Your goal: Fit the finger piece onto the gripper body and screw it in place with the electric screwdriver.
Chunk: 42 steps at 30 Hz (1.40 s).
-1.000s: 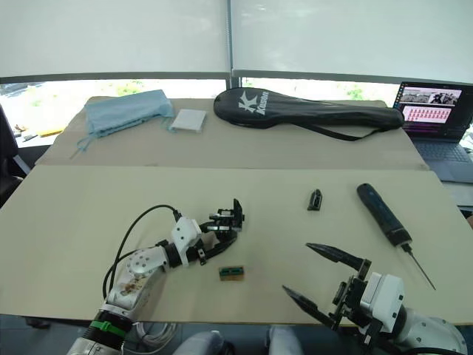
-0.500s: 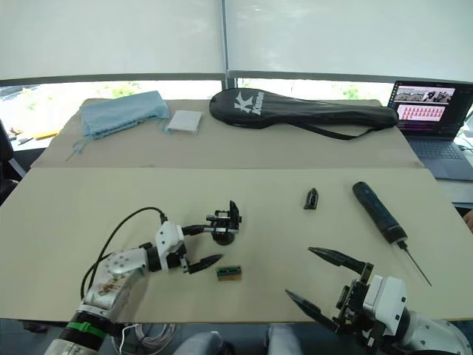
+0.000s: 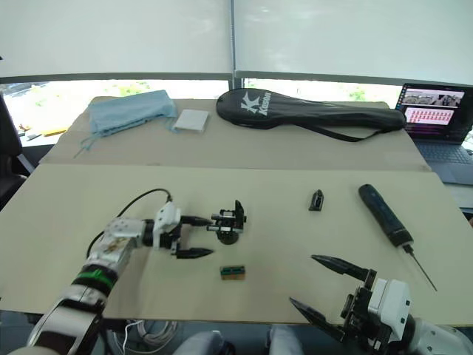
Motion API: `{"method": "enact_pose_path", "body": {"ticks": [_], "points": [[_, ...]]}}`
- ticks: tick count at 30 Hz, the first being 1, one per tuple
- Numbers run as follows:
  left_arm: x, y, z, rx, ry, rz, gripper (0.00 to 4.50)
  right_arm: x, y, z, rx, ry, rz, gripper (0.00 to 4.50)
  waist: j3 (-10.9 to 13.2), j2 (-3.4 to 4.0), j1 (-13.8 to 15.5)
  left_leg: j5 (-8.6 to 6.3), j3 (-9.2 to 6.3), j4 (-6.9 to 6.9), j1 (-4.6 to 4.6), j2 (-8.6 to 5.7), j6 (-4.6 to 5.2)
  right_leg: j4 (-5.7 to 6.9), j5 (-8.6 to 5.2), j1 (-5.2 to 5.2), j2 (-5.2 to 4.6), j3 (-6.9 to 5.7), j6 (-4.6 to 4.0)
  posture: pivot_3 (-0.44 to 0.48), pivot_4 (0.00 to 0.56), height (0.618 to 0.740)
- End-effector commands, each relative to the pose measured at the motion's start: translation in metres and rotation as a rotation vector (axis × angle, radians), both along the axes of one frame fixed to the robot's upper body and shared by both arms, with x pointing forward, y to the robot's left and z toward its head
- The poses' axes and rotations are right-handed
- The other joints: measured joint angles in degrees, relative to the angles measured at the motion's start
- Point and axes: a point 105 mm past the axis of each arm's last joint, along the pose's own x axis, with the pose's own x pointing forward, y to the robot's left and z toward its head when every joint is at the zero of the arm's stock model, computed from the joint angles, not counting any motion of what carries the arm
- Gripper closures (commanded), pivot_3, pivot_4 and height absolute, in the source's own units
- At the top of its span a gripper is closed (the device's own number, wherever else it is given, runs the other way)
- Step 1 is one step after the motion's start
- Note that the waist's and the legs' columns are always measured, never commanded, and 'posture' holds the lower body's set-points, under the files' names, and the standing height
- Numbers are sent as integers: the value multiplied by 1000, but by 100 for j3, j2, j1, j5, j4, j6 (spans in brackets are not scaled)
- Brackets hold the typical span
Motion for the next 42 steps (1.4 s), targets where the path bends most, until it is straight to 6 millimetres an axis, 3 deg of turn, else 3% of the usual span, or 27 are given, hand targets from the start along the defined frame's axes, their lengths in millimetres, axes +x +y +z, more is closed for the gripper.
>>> {"method": "enact_pose_path", "body": {"ticks": [1, 9, 15, 19, 21, 28, 34, 38, 42], "points": [[4, -18, -4, 15, -6, -77, 45, -2, 4, 9, 11, -52, 7, 0, -1, -3, 33, -2, 2, 3, -3, 0, 3, 0, 1, 3, -3, 3, 1, 0, 150, 740], [8, -48, 2, -7, -32, -165, 45, -6, 5, 6, 18, -45, -11, 0, -1, -4, 97, 10, -3, 17, -27, 0, 52, -4, 0, -7, -8, -4, 5, 0, 150, 740], [11, -55, -3, 18, -59, -149, 45, -8, 7, 5, 17, -42, -20, 0, 0, -5, 83, 10, -4, 24, -39, -2, 62, -8, 3, -13, -8, -3, 12, 0, 150, 740], [11, -46, -6, 25, -46, -131, 1189, -9, 8, 5, 17, -41, -29, 0, 0, -5, 71, 10, -4, 25, -38, -2, 61, -5, 4, -12, -8, -2, 12, 0, 150, 740], [10, -43, -5, 11, -48, -122, 2101, -9, 9, 5, 19, -40, -30, 0, 0, -5, 56, 10, -5, 26, -38, -2, 62, -4, 4, -12, -8, -2, 12, 0, 150, 740], [11, -39, 12, -96, -62, -30, 2132, -7, 8, 5, 15, -43, -26, 0, 0, -4, -31, 10, -3, 25, -38, 0, 62, 4, 3, -19, -6, 3, 11, 0, 150, 740], [0, -46, 34, -180, -126, 238, 2132, -6, 7, 5, 12, -45, -29, 0, 1, -6, -63, 10, -3, 24, -57, 1, 62, 7, 3, -41, -5, 11, 11, 0, 150, 740], [-15, -52, 30, -212, -143, 368, 2132, -8, 13, 4, 21, -40, -20, 0, 2, -7, -8, 10, -2, 29, -82, -1, 61, 11, 3, -71, -7, 12, 10, 0, 150, 740], [-17, -54, 23, -190, -170, 467, 2132, -9, 16, 4, 26, -34, -9, 0, 2, -7, 63, 10, -2, 30, -82, -2, 52, 15, 3, -73, -7, 11, 9, 0, 150, 740]]}}
